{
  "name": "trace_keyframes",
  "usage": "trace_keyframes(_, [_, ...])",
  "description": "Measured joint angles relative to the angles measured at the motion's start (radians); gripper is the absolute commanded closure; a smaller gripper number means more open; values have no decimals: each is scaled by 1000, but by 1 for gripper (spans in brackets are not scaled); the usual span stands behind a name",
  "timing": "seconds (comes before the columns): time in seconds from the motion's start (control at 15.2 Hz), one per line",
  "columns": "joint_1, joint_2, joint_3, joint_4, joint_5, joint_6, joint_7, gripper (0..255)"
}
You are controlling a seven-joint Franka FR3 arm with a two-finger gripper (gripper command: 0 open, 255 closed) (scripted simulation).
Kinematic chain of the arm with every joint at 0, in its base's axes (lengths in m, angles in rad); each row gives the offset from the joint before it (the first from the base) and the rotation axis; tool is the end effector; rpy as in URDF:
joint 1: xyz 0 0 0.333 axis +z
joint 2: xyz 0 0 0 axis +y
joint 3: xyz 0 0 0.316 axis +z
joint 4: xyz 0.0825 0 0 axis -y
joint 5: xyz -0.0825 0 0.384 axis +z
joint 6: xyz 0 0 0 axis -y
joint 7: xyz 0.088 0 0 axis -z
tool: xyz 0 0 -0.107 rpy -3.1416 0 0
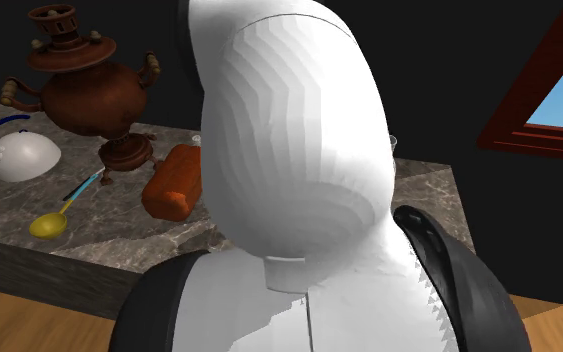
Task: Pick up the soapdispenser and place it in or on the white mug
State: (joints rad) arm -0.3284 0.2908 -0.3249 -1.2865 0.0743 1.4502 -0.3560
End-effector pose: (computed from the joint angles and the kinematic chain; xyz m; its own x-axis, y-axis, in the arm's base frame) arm 0.5195 -0.3478 0.5823 0.9541 -0.2781 -0.1114 -0.2823 -0.9591 -0.0229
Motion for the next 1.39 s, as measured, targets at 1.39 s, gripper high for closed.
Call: trace_keyframes(1.39, [-208,8,-107,45,-1,-38,-310,255])
